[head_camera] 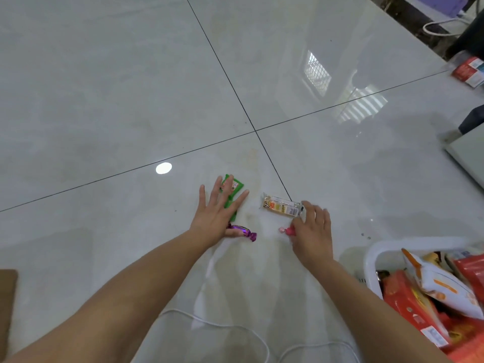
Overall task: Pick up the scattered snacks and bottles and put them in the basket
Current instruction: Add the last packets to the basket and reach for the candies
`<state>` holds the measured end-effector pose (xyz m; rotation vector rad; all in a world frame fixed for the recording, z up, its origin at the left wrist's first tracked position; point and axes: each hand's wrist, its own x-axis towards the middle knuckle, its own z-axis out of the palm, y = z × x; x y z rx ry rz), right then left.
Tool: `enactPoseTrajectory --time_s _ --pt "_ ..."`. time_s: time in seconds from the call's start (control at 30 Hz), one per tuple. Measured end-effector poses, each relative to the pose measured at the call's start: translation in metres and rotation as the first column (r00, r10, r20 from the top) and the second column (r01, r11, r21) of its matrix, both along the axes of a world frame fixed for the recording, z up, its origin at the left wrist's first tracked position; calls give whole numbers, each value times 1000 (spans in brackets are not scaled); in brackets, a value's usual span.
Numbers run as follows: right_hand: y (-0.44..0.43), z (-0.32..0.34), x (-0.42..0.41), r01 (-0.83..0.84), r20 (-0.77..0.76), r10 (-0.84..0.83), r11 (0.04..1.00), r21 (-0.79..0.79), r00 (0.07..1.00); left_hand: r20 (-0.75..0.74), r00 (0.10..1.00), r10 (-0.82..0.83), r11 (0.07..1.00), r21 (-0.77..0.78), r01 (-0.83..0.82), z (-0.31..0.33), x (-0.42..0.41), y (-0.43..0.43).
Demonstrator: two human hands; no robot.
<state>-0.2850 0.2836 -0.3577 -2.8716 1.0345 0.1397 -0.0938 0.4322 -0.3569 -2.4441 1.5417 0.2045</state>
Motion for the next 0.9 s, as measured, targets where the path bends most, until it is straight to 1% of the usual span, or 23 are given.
enactPoseTrajectory --time_s 0.1,0.17,0.2,0.27,0.37,0.43,0.5,0.57,0.63,0.77,0.9 --pt "-4 5 18 -64 -87 70 996 65 994 -115 993 -7 991 134 23 6 9 -20" --pt "-11 2 28 -97 -113 112 987 132 987 -199 980 21 979 202 20 1 12 -27" --pt "-13 0 31 -95 -124 117 980 173 985 -231 972 45 973 230 10 -2 13 -27" --pt "-16 1 37 -62 -118 91 972 229 989 -248 966 68 969 246 -6 -8 11 -25" --pt "-16 4 36 -26 -65 44 969 246 997 -239 969 55 981 195 -7 -10 -1 -14" --pt "-14 5 36 -13 -43 25 967 255 999 -204 978 48 993 117 -24 -14 -9 -5" --pt "-11 9 34 28 -51 -13 952 306 999 -162 985 58 998 9 -58 -17 -17 5" --pt "-6 14 30 96 -86 -68 920 380 994 -113 993 23 996 -80 -32 -19 -27 16" --pt "-1 16 25 143 -93 -113 884 446 989 -104 994 -29 990 -143 14 -22 -36 26" --pt "3 22 17 206 -107 -176 819 535 979 -80 997 -1 990 -143 -10 -19 -41 33" --pt "-2 27 14 236 -166 -171 797 556 971 -107 994 17 997 -67 -24 -14 -44 24"
